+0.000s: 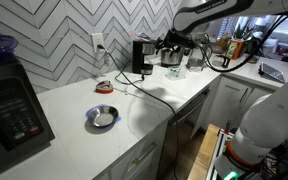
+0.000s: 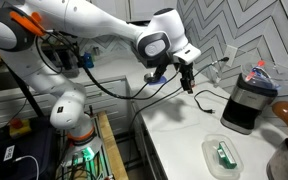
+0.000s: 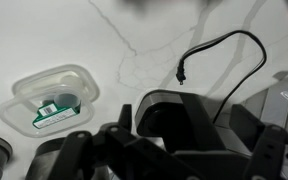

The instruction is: Put one wooden spatula on top of the clear bowl on the coffeemaker

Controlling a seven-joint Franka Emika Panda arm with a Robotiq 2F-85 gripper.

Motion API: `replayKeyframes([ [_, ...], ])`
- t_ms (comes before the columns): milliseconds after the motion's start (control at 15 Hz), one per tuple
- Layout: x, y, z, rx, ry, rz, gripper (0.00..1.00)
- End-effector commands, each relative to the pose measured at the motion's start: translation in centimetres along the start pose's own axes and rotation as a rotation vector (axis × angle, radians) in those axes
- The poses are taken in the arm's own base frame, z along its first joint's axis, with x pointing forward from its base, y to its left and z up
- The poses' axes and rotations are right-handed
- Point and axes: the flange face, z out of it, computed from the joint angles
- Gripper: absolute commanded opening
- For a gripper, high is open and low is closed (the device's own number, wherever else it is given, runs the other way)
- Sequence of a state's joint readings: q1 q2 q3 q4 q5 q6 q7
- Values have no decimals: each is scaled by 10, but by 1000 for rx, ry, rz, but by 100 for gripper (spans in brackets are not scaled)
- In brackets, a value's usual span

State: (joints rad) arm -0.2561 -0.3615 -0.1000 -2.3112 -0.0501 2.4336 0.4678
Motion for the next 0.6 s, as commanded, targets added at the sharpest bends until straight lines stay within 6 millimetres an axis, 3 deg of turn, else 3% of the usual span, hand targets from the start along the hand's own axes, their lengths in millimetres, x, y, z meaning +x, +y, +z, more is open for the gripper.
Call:
replayKeyframes([
  [0,7,1,3,-5,38,66,100],
  [133,36,16,-10,29,126,171,100],
  [400,106,83,-45,11,311,310,100],
  [533,137,118,-53,-26,401,371,100],
])
